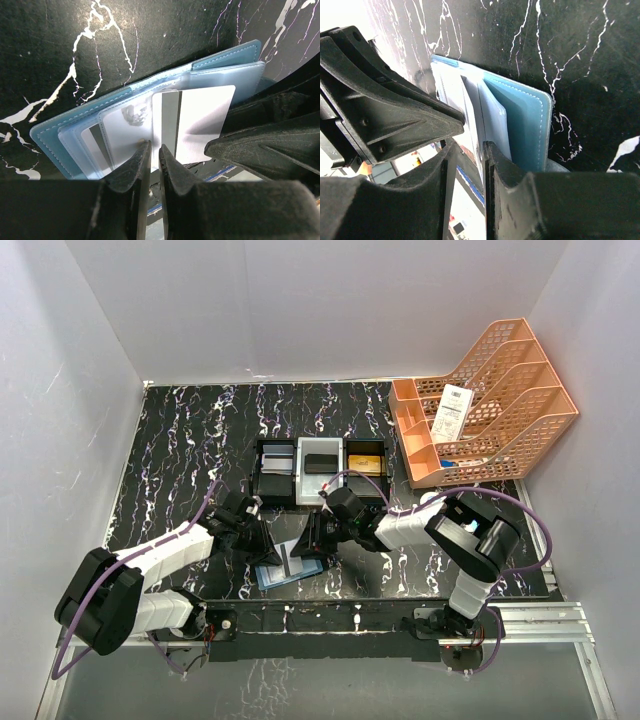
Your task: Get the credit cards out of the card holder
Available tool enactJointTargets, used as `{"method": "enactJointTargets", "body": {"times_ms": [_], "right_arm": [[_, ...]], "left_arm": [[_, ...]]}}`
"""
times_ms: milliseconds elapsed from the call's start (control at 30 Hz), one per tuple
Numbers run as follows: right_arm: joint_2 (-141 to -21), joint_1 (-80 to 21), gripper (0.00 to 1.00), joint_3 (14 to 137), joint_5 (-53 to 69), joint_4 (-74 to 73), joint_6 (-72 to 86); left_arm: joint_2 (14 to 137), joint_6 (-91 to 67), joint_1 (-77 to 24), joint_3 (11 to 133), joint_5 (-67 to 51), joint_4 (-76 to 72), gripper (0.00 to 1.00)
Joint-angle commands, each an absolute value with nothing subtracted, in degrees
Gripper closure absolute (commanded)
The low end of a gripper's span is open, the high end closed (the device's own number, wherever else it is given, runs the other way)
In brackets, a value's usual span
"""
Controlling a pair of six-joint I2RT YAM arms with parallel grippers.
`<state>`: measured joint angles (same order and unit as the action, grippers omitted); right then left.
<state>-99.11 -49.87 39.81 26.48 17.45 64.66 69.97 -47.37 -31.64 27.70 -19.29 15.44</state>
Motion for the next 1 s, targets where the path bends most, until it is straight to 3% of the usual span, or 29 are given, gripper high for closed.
{"method": "enactJointTargets", "body": {"times_ms": [0,467,700,967], "right_arm": [[-99.4,-50.39,0.75,41.84,26.04,20.33,64.87],[-101.19,-51.59,0.8,41.93,24.34,19.97,64.59],[-100.16,-51.59,0.77,41.36,22.67,18.55,64.59],[-98.35,-51.55,0.91,42.6,23.36,17.12,63.91]], "left_arm": [[70.35,-45.7,-31.89,27.95,-17.37,19.77,0.88],[70.41,-45.74,-31.82,28.07,-17.32,19.7,0.88],[70.31,-45.8,-31.89,27.84,-17.23,19.86,0.89],[70.49,-45.63,-31.88,28.13,-17.36,19.94,0.89]]}}
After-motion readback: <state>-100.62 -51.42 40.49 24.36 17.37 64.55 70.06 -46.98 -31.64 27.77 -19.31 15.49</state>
